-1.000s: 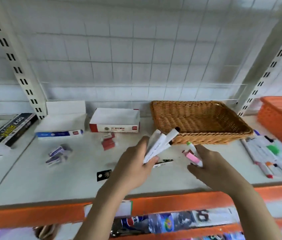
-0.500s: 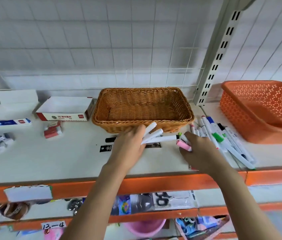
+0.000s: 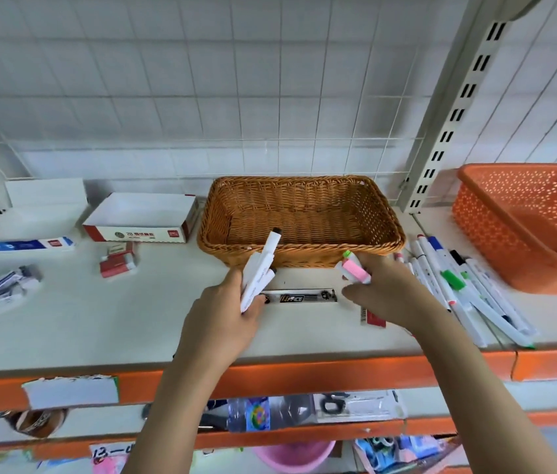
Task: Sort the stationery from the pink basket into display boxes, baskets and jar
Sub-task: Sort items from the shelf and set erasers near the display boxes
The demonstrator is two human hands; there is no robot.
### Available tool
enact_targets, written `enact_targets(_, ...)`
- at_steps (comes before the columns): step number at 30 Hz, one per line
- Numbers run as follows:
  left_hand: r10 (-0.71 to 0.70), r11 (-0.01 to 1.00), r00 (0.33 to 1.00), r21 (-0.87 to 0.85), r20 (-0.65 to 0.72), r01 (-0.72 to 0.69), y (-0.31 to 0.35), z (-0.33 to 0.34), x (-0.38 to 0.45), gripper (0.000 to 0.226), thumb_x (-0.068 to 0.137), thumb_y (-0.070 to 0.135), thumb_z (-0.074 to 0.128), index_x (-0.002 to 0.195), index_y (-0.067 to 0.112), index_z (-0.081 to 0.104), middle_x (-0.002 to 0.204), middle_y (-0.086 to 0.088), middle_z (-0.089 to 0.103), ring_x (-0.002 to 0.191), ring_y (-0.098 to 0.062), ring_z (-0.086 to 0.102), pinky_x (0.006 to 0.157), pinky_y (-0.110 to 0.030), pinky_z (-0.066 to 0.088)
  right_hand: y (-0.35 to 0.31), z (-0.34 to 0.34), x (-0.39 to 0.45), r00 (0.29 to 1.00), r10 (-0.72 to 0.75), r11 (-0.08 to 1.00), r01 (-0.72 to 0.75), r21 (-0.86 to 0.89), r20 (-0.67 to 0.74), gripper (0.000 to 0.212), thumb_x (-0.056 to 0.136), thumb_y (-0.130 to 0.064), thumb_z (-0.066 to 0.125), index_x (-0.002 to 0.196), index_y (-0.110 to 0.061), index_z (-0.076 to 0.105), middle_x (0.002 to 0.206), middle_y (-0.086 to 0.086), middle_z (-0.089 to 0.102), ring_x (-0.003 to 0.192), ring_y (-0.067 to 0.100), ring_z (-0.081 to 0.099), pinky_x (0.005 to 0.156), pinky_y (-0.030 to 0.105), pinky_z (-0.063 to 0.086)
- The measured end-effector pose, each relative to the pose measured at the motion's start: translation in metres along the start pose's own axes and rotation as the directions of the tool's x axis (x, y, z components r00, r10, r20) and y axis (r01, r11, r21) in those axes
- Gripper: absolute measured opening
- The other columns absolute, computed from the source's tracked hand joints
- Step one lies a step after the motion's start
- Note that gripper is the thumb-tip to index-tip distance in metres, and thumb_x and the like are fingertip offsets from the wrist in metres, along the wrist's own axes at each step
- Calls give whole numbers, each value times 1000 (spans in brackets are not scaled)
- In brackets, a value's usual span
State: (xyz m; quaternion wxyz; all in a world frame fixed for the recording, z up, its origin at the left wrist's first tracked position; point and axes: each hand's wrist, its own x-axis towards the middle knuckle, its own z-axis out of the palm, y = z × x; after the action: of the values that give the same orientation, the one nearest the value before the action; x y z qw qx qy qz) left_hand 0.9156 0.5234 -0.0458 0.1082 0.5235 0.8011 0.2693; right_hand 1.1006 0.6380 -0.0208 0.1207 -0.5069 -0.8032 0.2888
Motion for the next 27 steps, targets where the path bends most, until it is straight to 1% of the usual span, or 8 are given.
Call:
enact_targets(4, -35, 973, 990, -221, 139, 66, 13, 6, -1, 33, 93, 25, 55, 123, 17, 48, 90, 3, 57, 67, -6, 54, 50, -13, 39, 8, -12, -3, 998, 58, 994, -56, 90, -20, 11, 82, -12, 58, 91, -11, 52, 75, 5, 53, 65, 19, 49, 55, 28, 34)
enact_targets(7, 35, 921, 959, -383, 281, 78, 39, 11, -2, 35, 93, 20, 53, 126, 24, 43, 90, 2, 60, 65, -12, 63, 57, -26, 55, 17, -28, -10, 992, 122, 950, -115, 292, -8, 4, 85, -11, 56, 87, -13, 54, 76, 5, 61, 65, 16, 53, 57, 27, 37)
enact_targets(10, 104, 921, 939, -387, 329, 33, 73, 29, -1, 30, 93, 20, 53, 120, 27, 43, 96, 0, 61, 69, -16, 67, 66, -38, 58, 38, -47, -12, 986, 164, 900, -133, 414, -41, 8, 85, -12, 58, 91, -17, 58, 75, 3, 69, 60, 8, 58, 57, 24, 39)
enact_targets(13, 126, 941, 950, -339, 287, -22, 108, 53, 4, 19, 92, 26, 54, 106, 22, 42, 92, -2, 58, 66, -19, 62, 58, -34, 52, 66, -70, -10, 970, 157, 945, -93, 313, -188, 4, 84, -16, 62, 82, -18, 59, 68, 3, 68, 48, 6, 51, 49, 22, 38)
enact_targets(16, 86, 948, 961, -318, 263, 2, 144, 78, 12, 24, 92, 33, 54, 104, 22, 37, 89, -1, 55, 61, -13, 53, 46, -18, 37, 91, -89, -8, 945, 183, 968, -125, 219, -272, 25, 85, -29, 64, 67, -22, 48, 59, -1, 52, 55, 16, 44, 50, 27, 32)
enact_targets(20, 95, 953, 948, -303, 305, 2, 183, 116, 25, 56, 92, 33, 57, 136, 17, 26, 127, -9, 53, 102, -24, 59, 76, -25, 46, 111, -96, -1, 936, 197, 976, -159, 147, -293, 23, 89, -37, 56, 84, -15, 54, 73, 4, 58, 77, 29, 52, 64, 30, 33)
enact_targets(23, 67, 966, 967, -260, 247, -1, 197, 131, 35, 57, 91, 26, 59, 137, 13, 28, 129, -13, 48, 108, -26, 56, 82, -30, 46, 122, -92, 4, 946, 186, 982, -168, 88, -265, 30, 92, -35, 54, 105, -8, 50, 101, 15, 63, 96, 35, 56, 67, 29, 30)
enact_targets(27, 22, 972, 987, -235, 157, 16, 199, 133, 48, 61, 89, 16, 60, 141, 14, 28, 137, -12, 43, 120, -28, 47, 91, -30, 39, 127, -88, 12, 971, 148, 988, -135, 79, -187, 35, 93, -28, 54, 116, -4, 44, 115, 17, 58, 96, 30, 54, 68, 30, 35)
